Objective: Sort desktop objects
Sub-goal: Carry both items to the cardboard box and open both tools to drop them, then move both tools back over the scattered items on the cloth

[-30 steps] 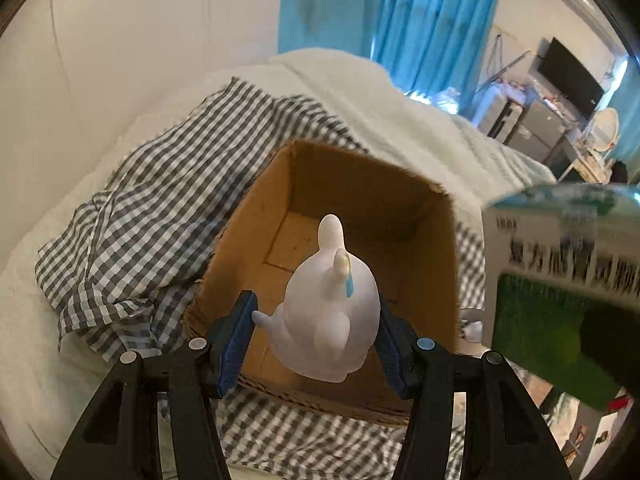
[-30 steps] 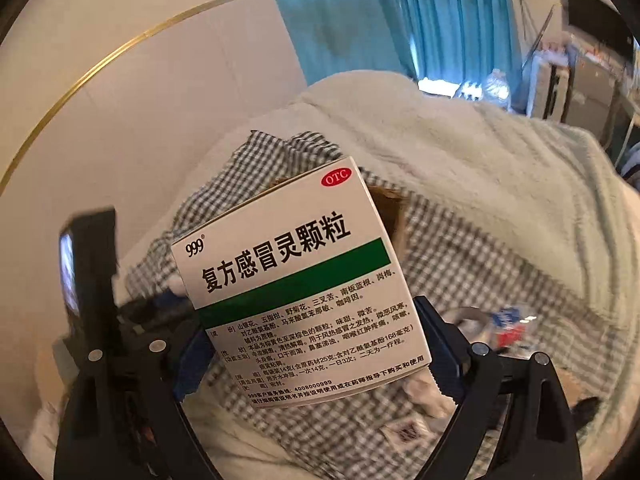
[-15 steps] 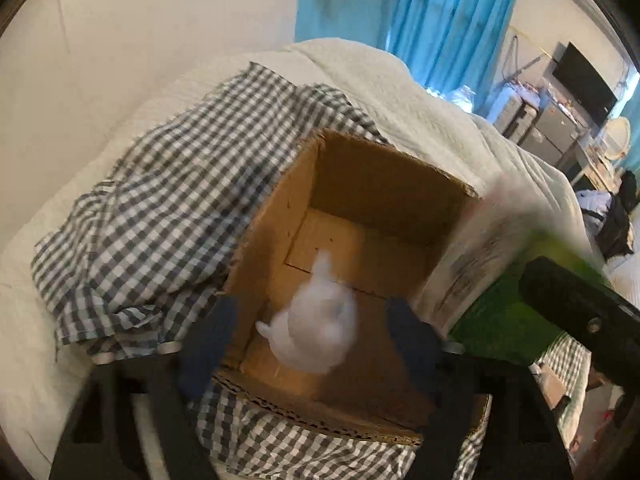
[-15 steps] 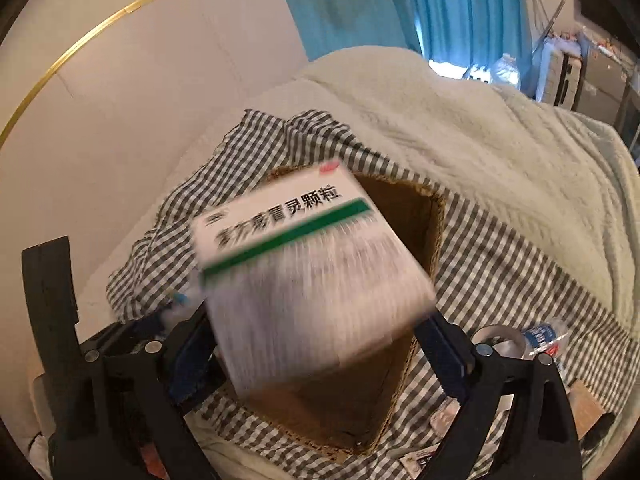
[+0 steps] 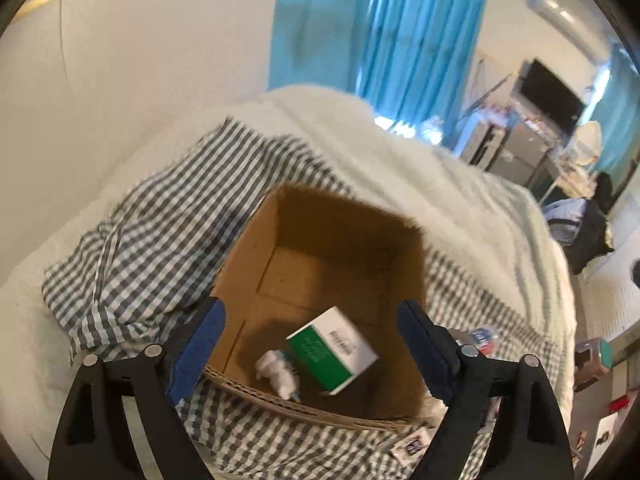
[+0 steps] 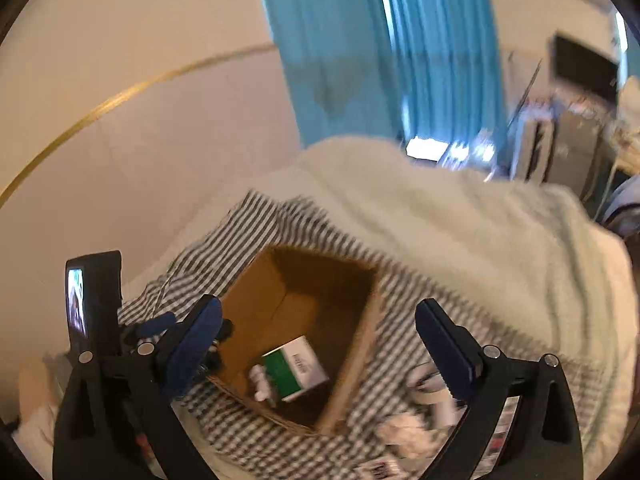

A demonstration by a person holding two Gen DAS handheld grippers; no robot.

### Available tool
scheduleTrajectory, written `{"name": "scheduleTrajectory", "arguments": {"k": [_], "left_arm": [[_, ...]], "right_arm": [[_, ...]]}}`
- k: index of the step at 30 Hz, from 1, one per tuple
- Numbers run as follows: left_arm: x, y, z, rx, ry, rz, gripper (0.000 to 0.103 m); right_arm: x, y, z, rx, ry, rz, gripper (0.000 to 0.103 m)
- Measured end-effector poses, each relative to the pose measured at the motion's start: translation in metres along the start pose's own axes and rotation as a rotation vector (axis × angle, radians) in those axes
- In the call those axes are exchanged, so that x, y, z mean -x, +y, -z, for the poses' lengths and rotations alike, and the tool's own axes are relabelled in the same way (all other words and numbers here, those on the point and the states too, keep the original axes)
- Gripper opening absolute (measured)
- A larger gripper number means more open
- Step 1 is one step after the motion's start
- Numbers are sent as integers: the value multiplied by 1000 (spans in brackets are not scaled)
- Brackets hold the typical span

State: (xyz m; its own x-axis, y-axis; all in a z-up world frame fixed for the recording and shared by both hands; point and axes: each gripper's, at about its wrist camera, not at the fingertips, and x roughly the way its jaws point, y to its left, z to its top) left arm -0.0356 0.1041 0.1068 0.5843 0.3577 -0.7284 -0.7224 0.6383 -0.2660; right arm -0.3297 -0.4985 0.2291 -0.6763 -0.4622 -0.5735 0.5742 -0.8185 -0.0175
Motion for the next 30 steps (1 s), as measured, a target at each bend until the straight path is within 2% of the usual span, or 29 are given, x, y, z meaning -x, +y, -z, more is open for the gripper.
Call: {"name": "scheduleTrajectory", "arguments": {"k": [2, 3, 5, 7, 8, 10, 12, 13, 15, 17, 20, 24, 30], "left_arm": [[17, -8, 1, -9, -49, 24, 96], [23, -11, 2, -16, -69, 32, 97], [36, -22, 4, -39, -109, 46, 100], [45, -35, 8, -66, -142, 54, 101], [48, -41, 10, -84, -149, 59, 101], [51, -57, 17, -131, -152, 69, 101], [53, -71, 25, -169, -152, 73, 101], [53, -78, 30, -191, -146, 78, 101], [49, -96, 41, -232, -113, 102, 101], [40, -111, 54, -247, -62, 107, 101], [21, -126, 78, -234, 4, 109, 101], [-12, -141, 124, -225, 92, 92, 101], [-41, -163, 183, -298, 160, 72, 101]], "right_arm": [[38, -20, 6, -27, -101, 67, 103], [48, -28, 9, -45, -115, 80, 103], [56, -61, 24, -129, -56, 90, 103], [52, -106, 52, -242, 73, 105, 103], [47, -136, 70, -357, 136, 168, 103], [41, -171, 95, -420, 239, 263, 103], [46, -179, 106, -379, 210, 338, 103], [51, -178, 109, -306, 181, 385, 103], [58, -171, 113, -210, 132, 406, 103], [57, -163, 115, -131, 141, 421, 102], [47, -168, 119, -204, 200, 360, 103], [26, -184, 140, -360, 333, 321, 103], [-6, -185, 172, -331, 441, 359, 103]]}}
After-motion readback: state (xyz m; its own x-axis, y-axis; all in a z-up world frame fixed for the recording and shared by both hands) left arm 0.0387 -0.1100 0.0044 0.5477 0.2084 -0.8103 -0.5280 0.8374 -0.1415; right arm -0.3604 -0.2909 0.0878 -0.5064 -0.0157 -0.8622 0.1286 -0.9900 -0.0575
